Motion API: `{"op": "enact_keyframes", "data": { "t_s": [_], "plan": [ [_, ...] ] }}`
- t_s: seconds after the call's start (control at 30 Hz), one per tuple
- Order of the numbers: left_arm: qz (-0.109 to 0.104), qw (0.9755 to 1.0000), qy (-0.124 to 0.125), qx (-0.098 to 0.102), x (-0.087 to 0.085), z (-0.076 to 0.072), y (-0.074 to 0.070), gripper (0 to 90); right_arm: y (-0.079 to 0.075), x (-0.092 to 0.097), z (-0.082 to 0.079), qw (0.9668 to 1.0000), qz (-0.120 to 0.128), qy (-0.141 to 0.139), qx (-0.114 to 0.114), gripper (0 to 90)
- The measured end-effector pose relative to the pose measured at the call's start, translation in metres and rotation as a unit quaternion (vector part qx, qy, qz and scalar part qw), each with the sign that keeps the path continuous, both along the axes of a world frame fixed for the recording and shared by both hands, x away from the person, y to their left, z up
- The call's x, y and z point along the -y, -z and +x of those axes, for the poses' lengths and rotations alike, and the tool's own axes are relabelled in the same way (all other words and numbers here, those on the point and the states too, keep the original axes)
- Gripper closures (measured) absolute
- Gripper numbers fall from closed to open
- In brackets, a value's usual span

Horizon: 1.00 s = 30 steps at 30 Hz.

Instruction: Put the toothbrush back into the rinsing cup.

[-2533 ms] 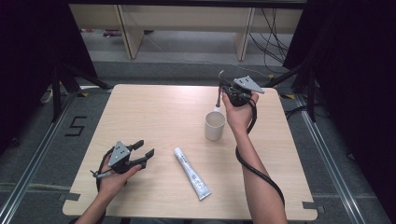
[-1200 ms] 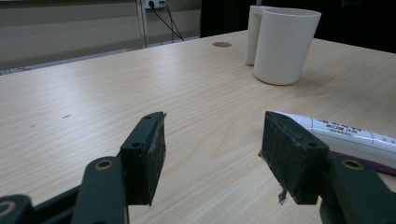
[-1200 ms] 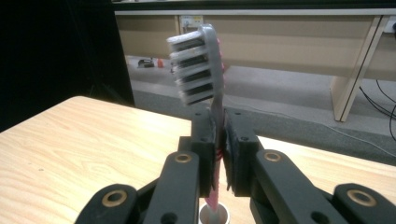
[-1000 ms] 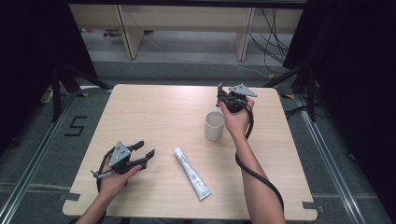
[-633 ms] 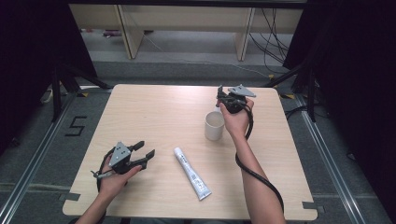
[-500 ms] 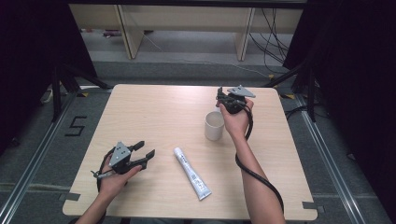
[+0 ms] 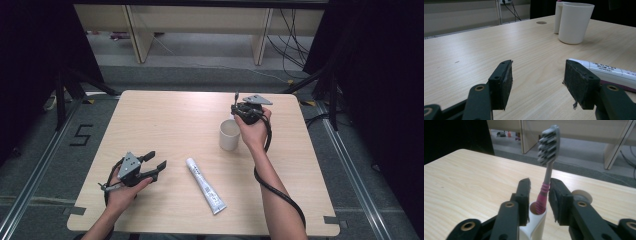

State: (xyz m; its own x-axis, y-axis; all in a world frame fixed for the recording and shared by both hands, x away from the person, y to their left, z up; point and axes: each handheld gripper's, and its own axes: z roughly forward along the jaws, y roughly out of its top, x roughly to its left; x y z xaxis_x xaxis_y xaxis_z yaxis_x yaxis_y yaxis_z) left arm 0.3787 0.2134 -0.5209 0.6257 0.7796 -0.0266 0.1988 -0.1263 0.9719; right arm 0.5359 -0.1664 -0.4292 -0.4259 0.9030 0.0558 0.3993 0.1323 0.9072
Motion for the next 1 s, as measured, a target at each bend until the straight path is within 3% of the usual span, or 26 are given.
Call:
{"op": "enact_keyframes", "data": {
  "t_s": [0.1,0.13,0.2,0.33,0.47,0.5,0.57,0.67,0.83,0.9,1.0],
  "plan": [
    [0.004,1.0000,-0.002,-0.004,0.000,-0.001,0.000,39.6,0.000,0.001,-0.003,0.9999,0.007,-0.003,-0.009,63.1],
    [0.005,1.0000,-0.001,-0.004,0.000,-0.001,0.000,39.6,0.000,0.003,-0.003,0.9999,-0.009,-0.006,0.003,61.8],
    [0.006,1.0000,-0.001,-0.003,0.001,-0.001,0.000,39.6,0.000,0.002,-0.007,0.9999,0.004,-0.003,-0.015,59.2],
    [0.006,1.0000,-0.001,-0.004,0.001,-0.001,0.000,39.5,-0.002,0.005,-0.014,0.9999,-0.004,-0.004,-0.014,56.6],
    [0.006,1.0000,0.001,-0.007,0.003,-0.002,0.000,39.4,-0.004,0.009,-0.023,0.9996,-0.002,-0.004,-0.028,54.5],
    [0.001,1.0000,0.005,-0.005,0.004,-0.001,0.001,39.3,-0.005,0.011,-0.024,0.9995,-0.018,-0.007,-0.027,53.9],
    [0.007,0.9999,0.005,-0.008,0.005,-0.002,0.001,39.3,-0.007,0.012,-0.030,0.9991,-0.010,-0.005,-0.040,53.1],
    [0.006,0.9999,0.008,-0.008,0.007,-0.002,0.001,39.1,-0.011,0.015,-0.035,0.9986,-0.023,-0.016,-0.044,52.1],
    [0.009,0.9999,0.011,-0.008,0.008,-0.003,0.000,39.0,-0.015,0.016,-0.046,0.9974,-0.018,-0.016,-0.069,50.4],
    [0.008,0.9999,0.011,-0.009,0.008,-0.003,0.000,38.9,-0.016,0.019,-0.048,0.9967,-0.032,-0.021,-0.072,50.0],
    [0.010,0.9999,0.011,-0.009,0.008,-0.003,-0.001,38.8,-0.014,0.017,-0.054,0.9951,-0.026,-0.030,-0.090,49.5]
  ]
}}
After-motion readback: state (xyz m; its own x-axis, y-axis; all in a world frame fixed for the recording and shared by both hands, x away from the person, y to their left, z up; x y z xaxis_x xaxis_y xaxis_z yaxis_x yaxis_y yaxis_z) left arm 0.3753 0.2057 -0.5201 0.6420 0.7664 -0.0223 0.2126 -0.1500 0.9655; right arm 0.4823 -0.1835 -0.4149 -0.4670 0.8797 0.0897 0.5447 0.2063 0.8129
